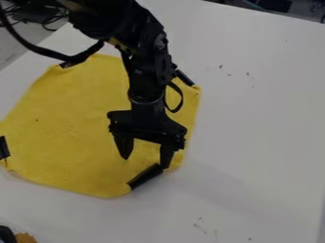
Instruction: Fold the cloth from bottom right to top left
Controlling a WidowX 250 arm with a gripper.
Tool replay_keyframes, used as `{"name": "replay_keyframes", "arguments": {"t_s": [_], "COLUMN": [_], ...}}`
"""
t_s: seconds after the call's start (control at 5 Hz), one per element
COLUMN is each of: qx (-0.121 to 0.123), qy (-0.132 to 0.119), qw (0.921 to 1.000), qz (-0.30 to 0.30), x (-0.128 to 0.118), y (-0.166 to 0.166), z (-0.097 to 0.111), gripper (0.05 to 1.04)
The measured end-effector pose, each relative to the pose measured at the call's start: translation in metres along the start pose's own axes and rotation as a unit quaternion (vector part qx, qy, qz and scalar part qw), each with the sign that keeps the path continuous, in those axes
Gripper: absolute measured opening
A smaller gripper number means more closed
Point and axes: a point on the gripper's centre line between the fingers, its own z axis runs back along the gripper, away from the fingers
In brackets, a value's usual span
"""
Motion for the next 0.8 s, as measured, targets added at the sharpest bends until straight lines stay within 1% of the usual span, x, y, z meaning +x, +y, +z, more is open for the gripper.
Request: {"name": "replay_keyframes", "arguments": {"t_s": [0.2,0.4,0.6,0.8], "qx": [-0.004,-0.007,-0.022,-0.033], "qy": [-0.004,-0.007,-0.002,0.001], "qw": [1.0000,0.9997,0.9997,0.9994], "qz": [0.007,0.021,0.008,0.010], "x": [-0.027,-0.033,-0.026,-0.019], "y": [-0.008,-0.007,-0.006,-0.005], "z": [0.001,-0.001,-0.010,-0.016], "gripper": [1.001,1.001,1.001,0.972]}}
